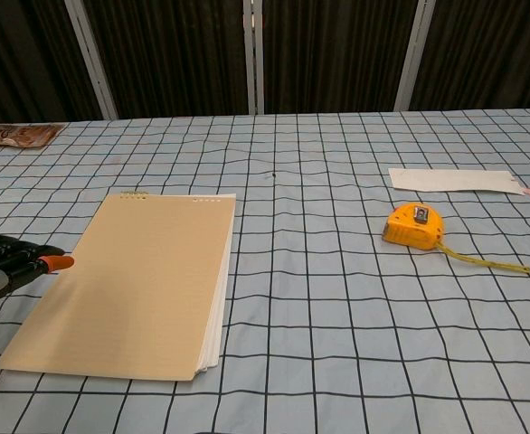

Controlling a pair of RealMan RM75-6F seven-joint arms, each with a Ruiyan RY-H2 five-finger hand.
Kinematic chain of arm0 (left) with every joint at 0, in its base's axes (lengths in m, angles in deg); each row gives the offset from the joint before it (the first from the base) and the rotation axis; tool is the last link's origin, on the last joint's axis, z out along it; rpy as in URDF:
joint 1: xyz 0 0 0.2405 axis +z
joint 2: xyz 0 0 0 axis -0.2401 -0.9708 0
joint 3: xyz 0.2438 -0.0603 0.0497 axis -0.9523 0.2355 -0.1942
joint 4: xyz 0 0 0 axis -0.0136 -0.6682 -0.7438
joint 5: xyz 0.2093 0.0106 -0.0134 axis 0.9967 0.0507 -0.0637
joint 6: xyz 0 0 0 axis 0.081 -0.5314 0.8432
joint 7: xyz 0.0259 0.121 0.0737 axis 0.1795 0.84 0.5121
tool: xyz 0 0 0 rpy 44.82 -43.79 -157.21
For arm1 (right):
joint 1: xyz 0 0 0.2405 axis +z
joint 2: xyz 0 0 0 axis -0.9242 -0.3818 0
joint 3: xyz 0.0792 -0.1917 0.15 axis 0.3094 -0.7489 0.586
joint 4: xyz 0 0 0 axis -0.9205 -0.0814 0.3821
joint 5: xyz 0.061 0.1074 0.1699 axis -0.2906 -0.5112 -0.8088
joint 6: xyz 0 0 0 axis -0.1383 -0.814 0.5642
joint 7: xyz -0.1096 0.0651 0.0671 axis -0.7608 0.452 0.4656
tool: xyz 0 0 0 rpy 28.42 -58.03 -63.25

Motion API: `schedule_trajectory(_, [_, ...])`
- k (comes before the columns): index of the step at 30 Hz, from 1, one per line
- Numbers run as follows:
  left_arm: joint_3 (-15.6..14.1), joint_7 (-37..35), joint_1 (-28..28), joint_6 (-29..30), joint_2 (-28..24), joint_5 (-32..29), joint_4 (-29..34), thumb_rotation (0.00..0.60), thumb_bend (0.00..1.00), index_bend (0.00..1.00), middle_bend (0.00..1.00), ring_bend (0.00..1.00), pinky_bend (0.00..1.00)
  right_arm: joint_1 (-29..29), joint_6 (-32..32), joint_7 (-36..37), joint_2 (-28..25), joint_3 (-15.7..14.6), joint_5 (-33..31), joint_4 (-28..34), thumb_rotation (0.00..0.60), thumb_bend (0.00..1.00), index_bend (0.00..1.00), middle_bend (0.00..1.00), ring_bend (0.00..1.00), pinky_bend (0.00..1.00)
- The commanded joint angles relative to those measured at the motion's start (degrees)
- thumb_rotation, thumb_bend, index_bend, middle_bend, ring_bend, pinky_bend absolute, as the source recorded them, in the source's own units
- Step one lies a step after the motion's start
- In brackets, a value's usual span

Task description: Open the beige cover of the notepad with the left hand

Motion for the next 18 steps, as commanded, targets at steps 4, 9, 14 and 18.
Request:
schedule_trajectory(4, [0.1, 1.1, -0.5, 0.0, 0.6, 0.0, 0.1, 0.6, 0.2, 0.0, 0.0, 0.0, 0.0, 0.0, -0.1, 0.2, 0.4, 0.0, 0.2, -0.6, 0.6, 0.04, 0.09, 0.0, 0.0, 0.0])
schedule_trajectory(9, [0.1, 2.1, -0.7, -0.2, 1.3, -0.3, -0.1, 0.6, 0.22, 0.0, 0.0, 0.0, 0.0, 0.0, -0.4, 0.5, 0.3, 0.1, 0.3, -0.5, 0.6, 0.04, 0.09, 0.0, 0.0, 0.0])
schedule_trajectory(14, [-0.1, 2.5, -0.9, -0.3, 2.3, -0.3, -1.0, 0.6, 0.29, 0.0, 0.0, 0.0, 0.0, -0.1, -0.4, 0.6, 0.2, 0.0, 0.4, -0.4, 0.6, 0.04, 0.09, 0.0, 0.0, 0.0])
schedule_trajectory(18, [0.0, 2.2, -0.9, 0.0, 2.8, -0.1, -1.7, 0.6, 0.33, 0.0, 0.0, 0.0, 0.0, -0.1, -0.3, 0.7, 0.2, 0.0, 0.4, -0.4, 0.6, 0.04, 0.1, 0.0, 0.0, 0.0])
